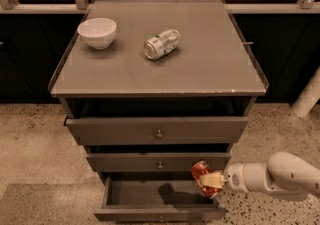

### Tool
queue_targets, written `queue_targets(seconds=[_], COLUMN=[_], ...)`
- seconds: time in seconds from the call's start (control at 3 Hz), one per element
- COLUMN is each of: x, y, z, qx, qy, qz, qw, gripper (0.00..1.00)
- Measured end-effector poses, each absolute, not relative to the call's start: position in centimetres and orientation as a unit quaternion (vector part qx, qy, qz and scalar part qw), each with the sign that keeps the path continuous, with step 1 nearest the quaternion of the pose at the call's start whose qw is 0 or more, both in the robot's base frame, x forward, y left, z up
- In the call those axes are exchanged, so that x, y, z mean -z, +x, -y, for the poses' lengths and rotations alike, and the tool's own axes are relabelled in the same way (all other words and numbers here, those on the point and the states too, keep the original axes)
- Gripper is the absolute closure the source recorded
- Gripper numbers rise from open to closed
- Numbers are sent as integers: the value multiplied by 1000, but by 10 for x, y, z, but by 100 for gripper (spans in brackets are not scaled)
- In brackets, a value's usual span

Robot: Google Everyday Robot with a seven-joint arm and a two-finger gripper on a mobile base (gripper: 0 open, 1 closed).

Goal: Place coke can into bottom drawer

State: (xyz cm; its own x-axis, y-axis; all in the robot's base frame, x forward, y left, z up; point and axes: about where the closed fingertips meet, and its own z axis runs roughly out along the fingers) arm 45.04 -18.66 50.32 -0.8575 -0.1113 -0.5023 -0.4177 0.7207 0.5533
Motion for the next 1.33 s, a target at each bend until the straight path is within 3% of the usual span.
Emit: queue_targets(seconds=[1.0, 1.33], x=[-340, -340], y=[484, 484], z=[136, 136], qx=[-400, -400], qy=[-98, -97], qz=[-894, -894], qw=[175, 175], gripper=[100, 100])
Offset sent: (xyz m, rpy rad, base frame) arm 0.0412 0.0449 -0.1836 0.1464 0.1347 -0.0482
